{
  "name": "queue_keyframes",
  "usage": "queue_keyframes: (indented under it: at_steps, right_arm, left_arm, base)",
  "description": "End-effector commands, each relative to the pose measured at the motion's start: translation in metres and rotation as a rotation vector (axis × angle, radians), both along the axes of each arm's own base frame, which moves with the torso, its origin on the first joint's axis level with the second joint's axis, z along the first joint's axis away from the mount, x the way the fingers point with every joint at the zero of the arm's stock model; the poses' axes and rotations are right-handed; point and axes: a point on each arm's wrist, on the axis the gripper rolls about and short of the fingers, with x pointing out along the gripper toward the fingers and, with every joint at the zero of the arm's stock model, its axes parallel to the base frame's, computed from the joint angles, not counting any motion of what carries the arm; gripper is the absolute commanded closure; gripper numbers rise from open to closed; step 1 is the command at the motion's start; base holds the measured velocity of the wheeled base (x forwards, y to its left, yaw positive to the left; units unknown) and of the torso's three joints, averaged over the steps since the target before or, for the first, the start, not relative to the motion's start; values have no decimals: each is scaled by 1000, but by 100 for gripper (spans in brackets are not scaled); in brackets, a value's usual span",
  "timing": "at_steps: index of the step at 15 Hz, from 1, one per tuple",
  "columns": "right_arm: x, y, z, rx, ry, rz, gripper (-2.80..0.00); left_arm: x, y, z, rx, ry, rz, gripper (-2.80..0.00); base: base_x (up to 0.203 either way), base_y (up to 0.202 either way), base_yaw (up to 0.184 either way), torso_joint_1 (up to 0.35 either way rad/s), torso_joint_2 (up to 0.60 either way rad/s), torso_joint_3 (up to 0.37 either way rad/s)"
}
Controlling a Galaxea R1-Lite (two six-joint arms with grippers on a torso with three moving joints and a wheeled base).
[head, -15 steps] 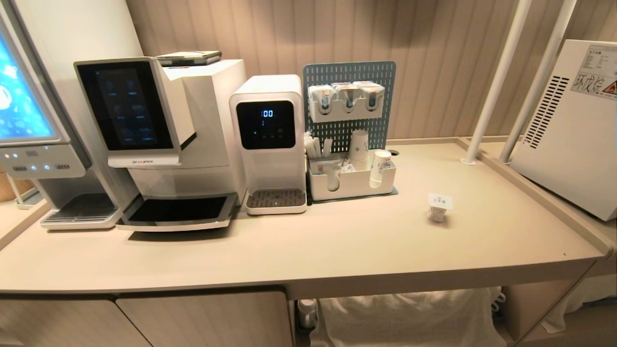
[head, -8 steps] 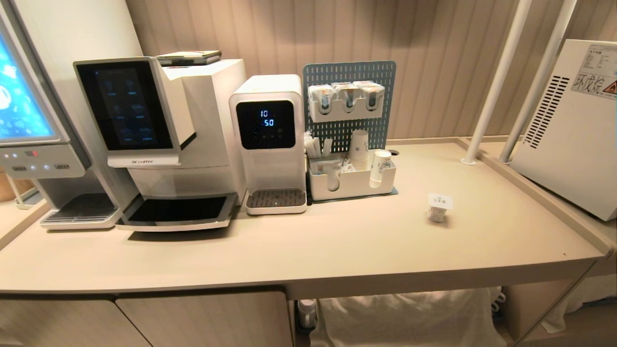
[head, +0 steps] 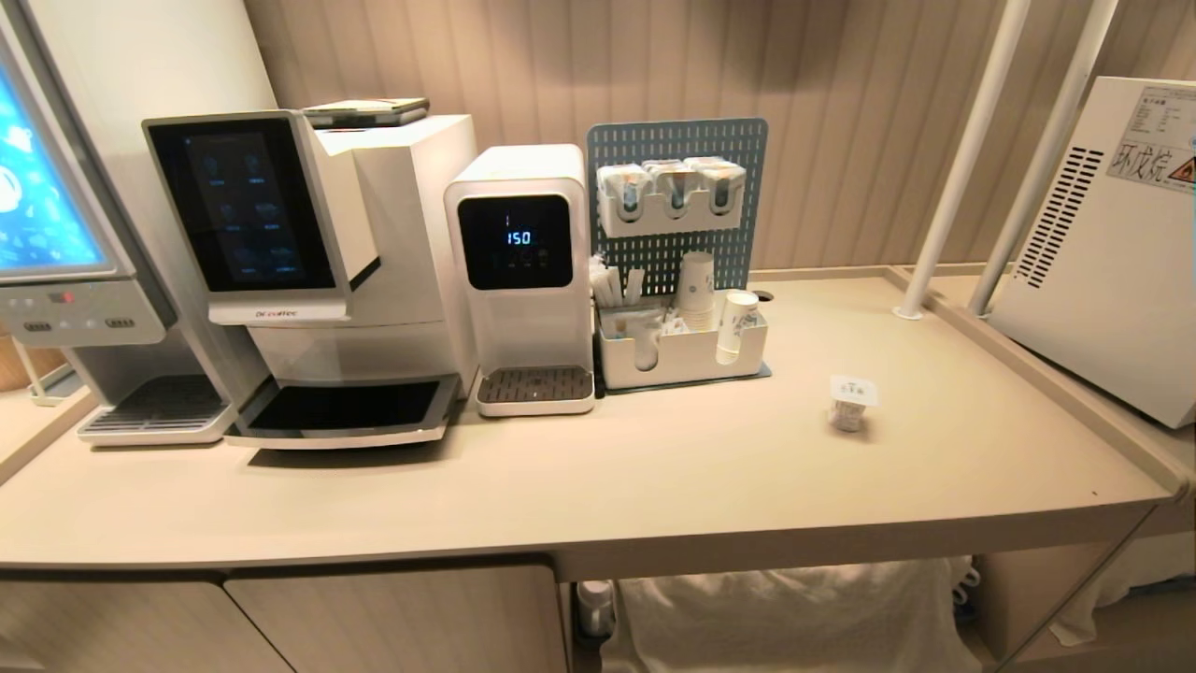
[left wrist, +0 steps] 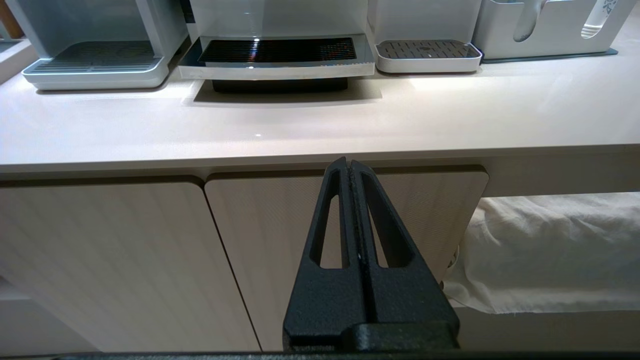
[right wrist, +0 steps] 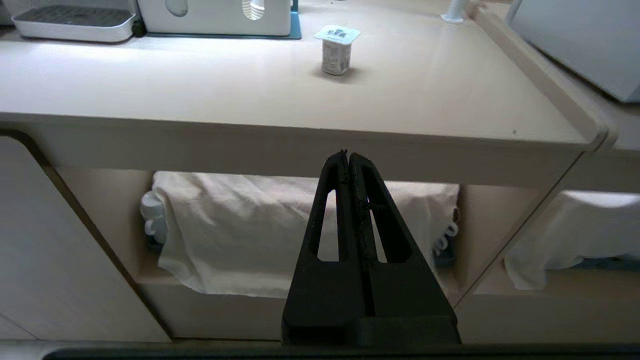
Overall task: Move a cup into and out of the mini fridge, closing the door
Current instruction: Close the freezer door
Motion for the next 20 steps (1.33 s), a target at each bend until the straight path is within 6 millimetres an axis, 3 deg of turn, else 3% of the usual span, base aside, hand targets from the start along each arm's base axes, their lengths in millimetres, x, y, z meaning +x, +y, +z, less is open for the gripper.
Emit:
queue_keyframes:
  at_steps: [1,14,20]
  right_arm:
    - [0,0,0,13,-2,-3,0]
    - [0,0,-2,49,29,-16,0]
    - [0,0,-2,49,29,-16,0]
  left_arm:
    - [0,0,0,0,3,1,0]
    - [0,0,0,0,3,1,0]
    - [0,0,0,0,3,1,0]
  base:
    - [0,0,0,0,0,0]
    - [0,0,0,0,0,0]
    - [-167,0,-1,1,2,4]
